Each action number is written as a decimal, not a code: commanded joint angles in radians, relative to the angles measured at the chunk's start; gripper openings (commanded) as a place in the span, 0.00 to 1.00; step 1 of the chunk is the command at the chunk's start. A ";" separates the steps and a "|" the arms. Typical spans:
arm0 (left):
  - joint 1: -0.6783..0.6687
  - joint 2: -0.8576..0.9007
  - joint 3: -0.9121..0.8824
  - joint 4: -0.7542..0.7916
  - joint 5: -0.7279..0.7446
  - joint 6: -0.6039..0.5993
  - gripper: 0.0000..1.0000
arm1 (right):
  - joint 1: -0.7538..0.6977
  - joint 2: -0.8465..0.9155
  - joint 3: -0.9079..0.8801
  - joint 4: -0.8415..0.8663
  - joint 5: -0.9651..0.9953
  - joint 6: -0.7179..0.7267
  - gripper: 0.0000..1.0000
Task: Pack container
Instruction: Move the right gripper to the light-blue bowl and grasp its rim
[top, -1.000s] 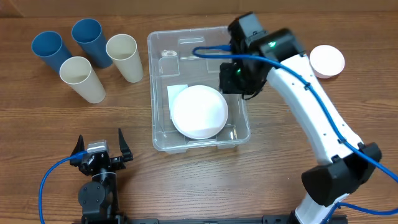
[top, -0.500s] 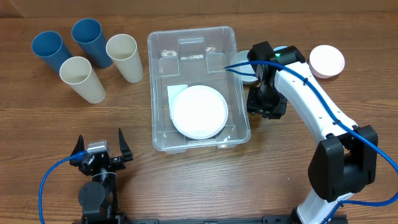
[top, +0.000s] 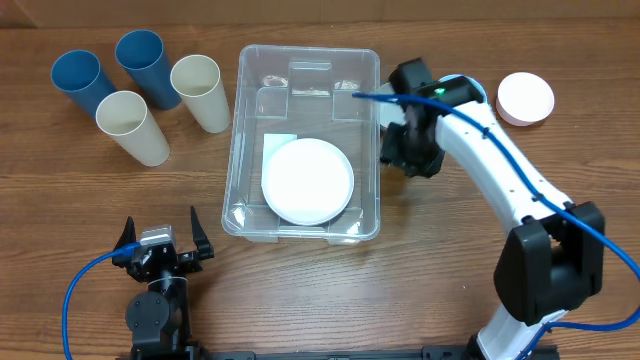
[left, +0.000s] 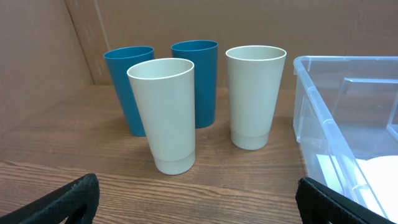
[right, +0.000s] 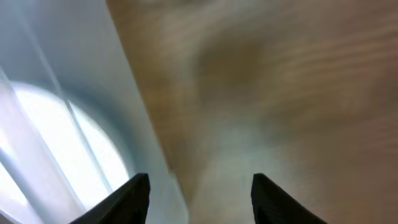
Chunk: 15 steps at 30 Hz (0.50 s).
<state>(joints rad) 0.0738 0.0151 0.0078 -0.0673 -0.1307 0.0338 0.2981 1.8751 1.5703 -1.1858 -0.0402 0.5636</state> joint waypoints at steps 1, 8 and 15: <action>0.005 -0.010 -0.003 0.003 0.009 0.016 1.00 | -0.138 -0.012 0.002 0.128 0.028 -0.037 0.65; 0.005 -0.010 -0.003 0.003 0.009 0.016 1.00 | -0.321 0.033 0.002 0.365 0.059 0.057 0.71; 0.005 -0.010 -0.003 0.003 0.009 0.015 1.00 | -0.341 0.230 0.002 0.465 0.066 0.122 0.71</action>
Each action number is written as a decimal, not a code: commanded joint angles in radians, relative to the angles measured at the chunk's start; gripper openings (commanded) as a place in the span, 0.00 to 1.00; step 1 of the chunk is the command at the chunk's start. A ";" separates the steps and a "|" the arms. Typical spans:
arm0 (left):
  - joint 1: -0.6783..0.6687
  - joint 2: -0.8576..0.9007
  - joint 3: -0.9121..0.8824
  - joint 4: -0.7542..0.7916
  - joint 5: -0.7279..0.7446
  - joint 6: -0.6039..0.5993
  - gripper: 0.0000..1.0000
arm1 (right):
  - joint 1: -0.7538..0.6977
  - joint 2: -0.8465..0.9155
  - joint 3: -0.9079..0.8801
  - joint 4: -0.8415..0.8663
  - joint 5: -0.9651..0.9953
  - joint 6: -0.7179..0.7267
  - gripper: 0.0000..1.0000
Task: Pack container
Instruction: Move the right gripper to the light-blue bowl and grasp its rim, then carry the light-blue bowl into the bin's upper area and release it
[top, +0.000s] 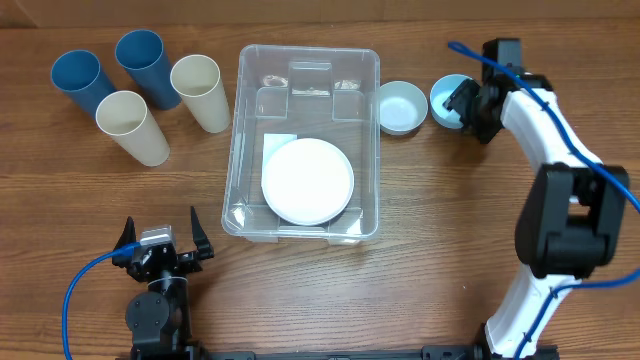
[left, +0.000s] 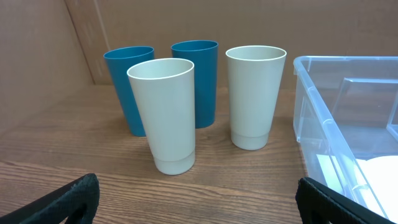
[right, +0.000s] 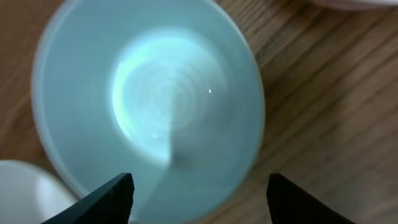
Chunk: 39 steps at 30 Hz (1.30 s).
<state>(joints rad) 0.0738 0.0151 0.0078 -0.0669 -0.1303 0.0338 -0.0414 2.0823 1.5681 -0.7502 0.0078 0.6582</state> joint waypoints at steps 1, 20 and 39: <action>0.005 -0.010 -0.003 0.002 0.008 0.016 1.00 | -0.002 0.034 0.004 0.046 0.021 0.031 0.71; 0.005 -0.010 -0.003 0.002 0.008 0.016 1.00 | -0.011 -0.034 0.307 -0.264 0.060 -0.008 0.04; 0.005 -0.010 -0.003 0.002 0.008 0.016 1.00 | 0.518 0.077 0.526 -0.337 0.163 -0.248 0.04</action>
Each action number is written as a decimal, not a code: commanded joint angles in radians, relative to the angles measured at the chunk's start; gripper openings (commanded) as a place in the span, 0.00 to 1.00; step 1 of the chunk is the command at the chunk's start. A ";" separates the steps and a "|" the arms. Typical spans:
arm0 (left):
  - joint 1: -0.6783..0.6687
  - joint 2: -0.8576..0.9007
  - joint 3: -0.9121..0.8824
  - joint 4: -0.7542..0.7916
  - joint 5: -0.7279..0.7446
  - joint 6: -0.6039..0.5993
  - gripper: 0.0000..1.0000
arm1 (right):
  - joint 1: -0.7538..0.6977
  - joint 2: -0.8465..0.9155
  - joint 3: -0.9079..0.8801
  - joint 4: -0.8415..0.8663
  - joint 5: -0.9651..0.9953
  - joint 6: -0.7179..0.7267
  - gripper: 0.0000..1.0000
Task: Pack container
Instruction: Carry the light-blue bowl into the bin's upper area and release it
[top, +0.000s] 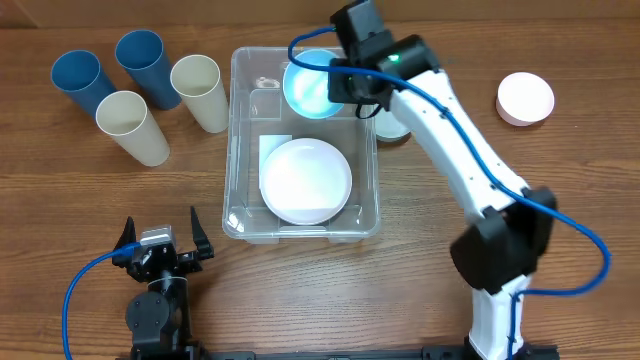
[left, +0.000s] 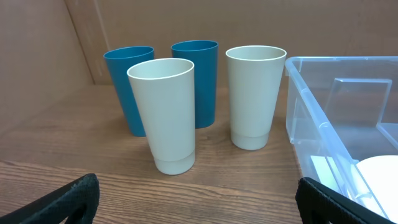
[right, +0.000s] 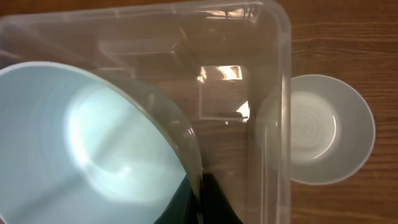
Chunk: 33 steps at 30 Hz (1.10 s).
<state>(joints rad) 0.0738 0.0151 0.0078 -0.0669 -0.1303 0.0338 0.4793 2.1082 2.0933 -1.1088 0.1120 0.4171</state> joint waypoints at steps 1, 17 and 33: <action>0.005 -0.010 -0.003 0.002 0.008 0.016 1.00 | -0.003 0.068 0.000 0.029 0.069 -0.007 0.04; 0.005 -0.010 -0.003 0.002 0.008 0.016 1.00 | -0.004 0.210 0.000 0.134 0.232 -0.016 0.25; 0.005 -0.010 -0.003 0.002 0.008 0.016 1.00 | 0.066 0.208 0.183 -0.172 -0.156 -0.212 0.26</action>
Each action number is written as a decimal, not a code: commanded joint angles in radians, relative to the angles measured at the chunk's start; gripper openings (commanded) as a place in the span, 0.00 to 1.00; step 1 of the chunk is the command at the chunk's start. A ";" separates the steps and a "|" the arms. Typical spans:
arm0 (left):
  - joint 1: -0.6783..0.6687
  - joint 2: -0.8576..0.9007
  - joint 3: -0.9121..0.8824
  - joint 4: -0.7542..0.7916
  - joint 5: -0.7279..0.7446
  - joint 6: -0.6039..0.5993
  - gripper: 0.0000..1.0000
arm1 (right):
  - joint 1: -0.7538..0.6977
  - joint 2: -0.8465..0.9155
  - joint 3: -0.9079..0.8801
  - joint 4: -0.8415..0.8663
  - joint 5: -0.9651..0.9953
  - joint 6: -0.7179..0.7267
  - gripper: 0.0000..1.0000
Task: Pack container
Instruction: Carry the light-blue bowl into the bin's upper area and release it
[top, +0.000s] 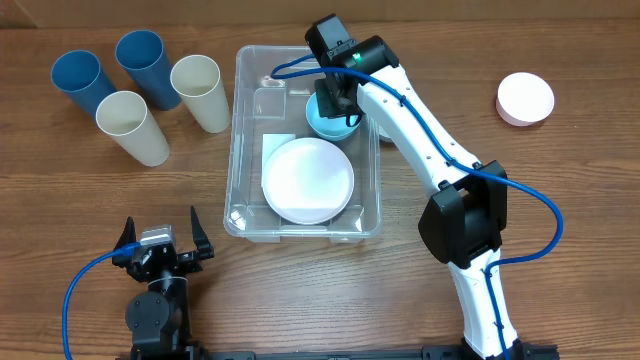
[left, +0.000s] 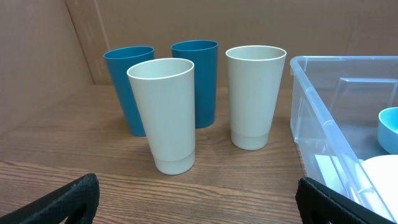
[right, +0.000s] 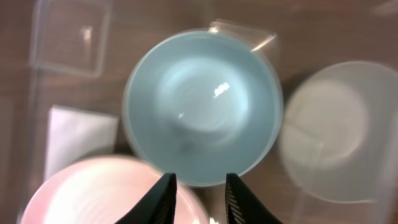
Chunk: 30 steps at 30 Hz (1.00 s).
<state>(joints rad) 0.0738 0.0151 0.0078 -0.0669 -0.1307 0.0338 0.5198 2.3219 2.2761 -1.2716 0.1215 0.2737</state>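
Observation:
The clear container (top: 236, 130) holds a white plate (top: 308, 180) and, behind it at the back right, a light blue bowl (top: 328, 120) lying flat. Straight above that bowl (right: 202, 106) hangs my right gripper (right: 198, 200), open, its fingers (right: 163, 198) apart with nothing between them. A white bowl (right: 336, 130) shows through the container wall, outside on the right. Two blue cups (top: 140, 62) and two cream cups (top: 132, 125) stand left of the container. My left gripper (left: 196, 211) rests open at the table's front, facing the cups (left: 163, 112).
A round pinkish-white lid or dish (top: 525, 98) lies at the far right. The right arm (top: 430, 150) stretches across the container's right rim. The container's near wall (left: 317, 130) stands to the right of the left gripper.
My right gripper was shut on the blue bowl's rim, holding it tilted over the container's back. Now the bowl lies flat inside the container and the gripper is open above it.
My right gripper was first beside the container's right wall. Then it was open over the blue bowl, which sat outside to the right of the white bowl. Then it held that bowl above the container. Now the bowl lies inside. The left arm never moved.

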 joint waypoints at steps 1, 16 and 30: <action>0.005 -0.010 -0.003 0.002 0.009 0.016 1.00 | 0.036 -0.006 -0.018 -0.004 -0.165 -0.074 0.25; 0.005 -0.010 -0.003 0.002 0.009 0.016 1.00 | 0.067 -0.004 -0.270 0.235 -0.168 -0.092 0.21; 0.005 -0.010 -0.003 0.002 0.009 0.016 1.00 | 0.026 -0.004 -0.193 0.216 -0.169 -0.088 0.22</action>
<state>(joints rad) 0.0738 0.0151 0.0078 -0.0669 -0.1303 0.0338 0.5663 2.3241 2.0556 -1.0660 -0.0448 0.1860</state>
